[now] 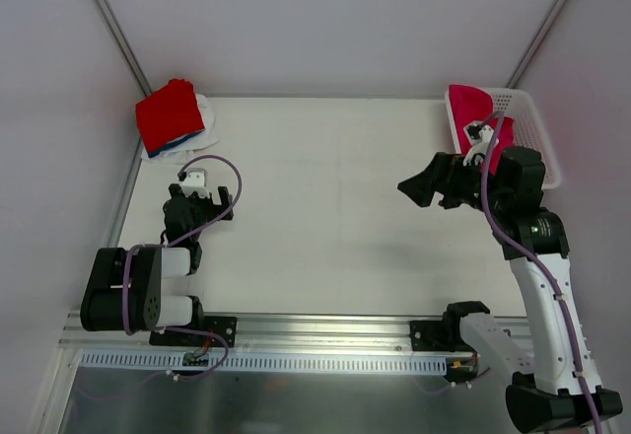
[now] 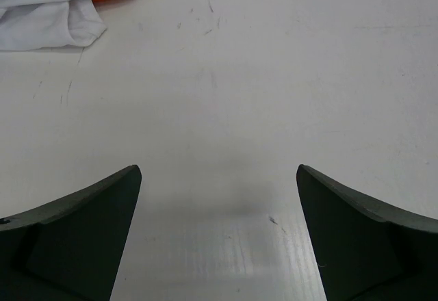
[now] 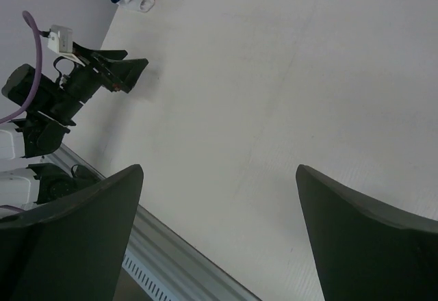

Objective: Fold and stack the t-shirts
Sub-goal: Grab crumpled tshirt from bin with the right arm

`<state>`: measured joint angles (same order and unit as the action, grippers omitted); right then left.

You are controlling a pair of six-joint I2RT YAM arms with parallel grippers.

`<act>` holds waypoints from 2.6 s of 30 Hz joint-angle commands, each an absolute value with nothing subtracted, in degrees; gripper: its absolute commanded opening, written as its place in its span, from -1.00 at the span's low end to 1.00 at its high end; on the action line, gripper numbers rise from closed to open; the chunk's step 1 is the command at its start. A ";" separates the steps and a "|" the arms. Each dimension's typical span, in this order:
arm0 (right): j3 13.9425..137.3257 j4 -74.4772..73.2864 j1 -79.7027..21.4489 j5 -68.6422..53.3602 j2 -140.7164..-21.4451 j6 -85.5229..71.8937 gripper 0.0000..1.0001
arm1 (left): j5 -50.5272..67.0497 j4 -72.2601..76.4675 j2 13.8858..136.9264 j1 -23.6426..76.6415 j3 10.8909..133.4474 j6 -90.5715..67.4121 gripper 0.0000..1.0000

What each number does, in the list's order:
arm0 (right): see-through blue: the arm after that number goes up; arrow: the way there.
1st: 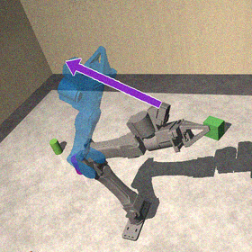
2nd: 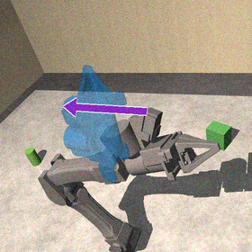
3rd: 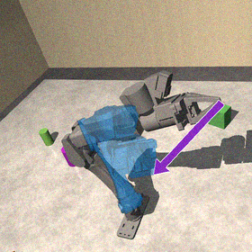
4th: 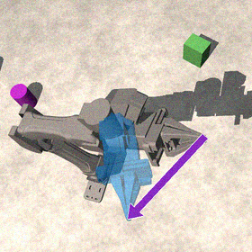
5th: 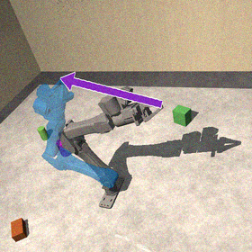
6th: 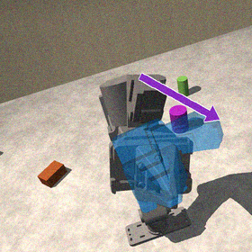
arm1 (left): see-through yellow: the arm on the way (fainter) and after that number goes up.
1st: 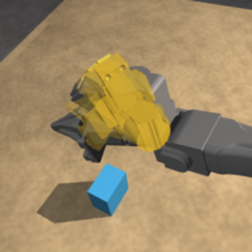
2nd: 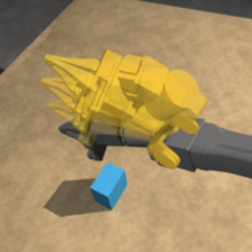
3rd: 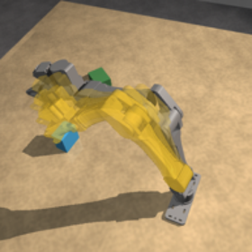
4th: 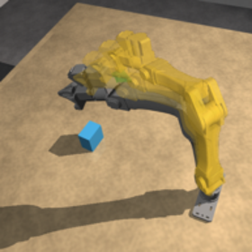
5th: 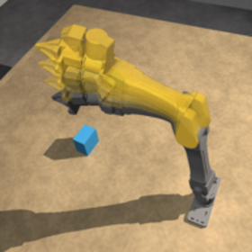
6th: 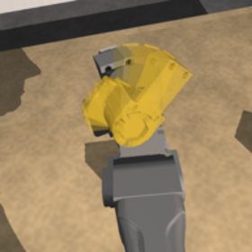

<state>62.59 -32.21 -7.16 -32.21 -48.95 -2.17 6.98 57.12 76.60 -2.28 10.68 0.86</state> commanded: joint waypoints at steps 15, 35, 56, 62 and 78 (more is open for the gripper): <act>91.83 -55.81 -7.56 -32.09 -46.14 -1.67 0.99 | -1.74 47.26 71.40 2.17 20.00 2.72 0.98; 63.35 5.37 -8.70 -49.04 -52.10 -40.85 0.99 | 39.78 -4.39 52.55 2.81 58.98 -27.60 0.98; 100.01 -52.47 0.87 33.47 -96.75 4.92 0.96 | 27.95 -11.25 59.68 11.51 55.73 -26.20 0.98; 99.94 -52.30 10.44 32.27 -101.59 3.26 0.97 | 27.33 -11.16 56.34 11.60 53.27 -26.01 0.98; 83.51 -44.57 18.46 19.54 -98.71 -5.45 0.96 | 29.18 -11.16 58.27 12.30 53.18 -25.93 0.98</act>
